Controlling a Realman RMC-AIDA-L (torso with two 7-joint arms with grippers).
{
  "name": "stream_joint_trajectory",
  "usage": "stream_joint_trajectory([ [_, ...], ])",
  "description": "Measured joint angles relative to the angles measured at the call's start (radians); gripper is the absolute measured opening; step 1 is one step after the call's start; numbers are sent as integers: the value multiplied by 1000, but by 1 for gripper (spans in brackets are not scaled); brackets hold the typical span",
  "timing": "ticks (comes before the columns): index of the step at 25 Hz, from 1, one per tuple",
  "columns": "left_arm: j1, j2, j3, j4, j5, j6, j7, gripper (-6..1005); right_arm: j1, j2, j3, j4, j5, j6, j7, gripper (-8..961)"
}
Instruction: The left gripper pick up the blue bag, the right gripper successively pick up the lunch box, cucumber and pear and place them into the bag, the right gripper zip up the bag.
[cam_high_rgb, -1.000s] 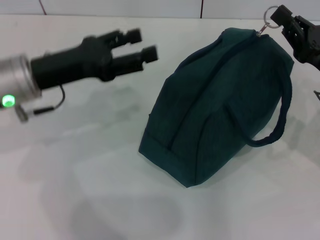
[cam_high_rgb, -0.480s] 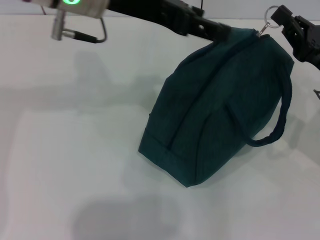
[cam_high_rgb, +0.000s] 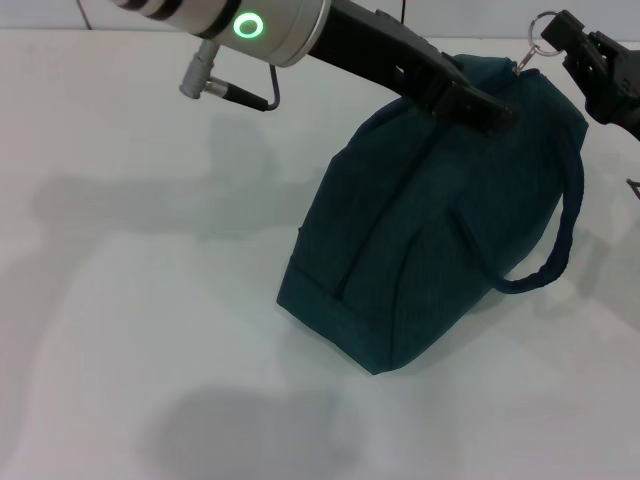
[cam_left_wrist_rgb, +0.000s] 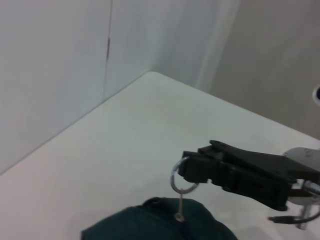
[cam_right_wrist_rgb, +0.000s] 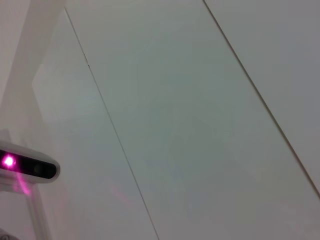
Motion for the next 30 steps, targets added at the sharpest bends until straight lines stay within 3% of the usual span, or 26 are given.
stream_joint_trajectory([
  [17, 11, -2, 59, -24, 61, -49, -1, 773, 0, 0, -3, 0, 0, 2, 4, 32],
  [23, 45, -2, 64, -11, 23, -80, 42, 698, 0, 0, -2, 0, 0, 4, 7, 33],
  [30, 60, 0, 66, -14, -4, -79, 92, 517, -3, 0, -3, 0, 0, 6, 9, 34],
])
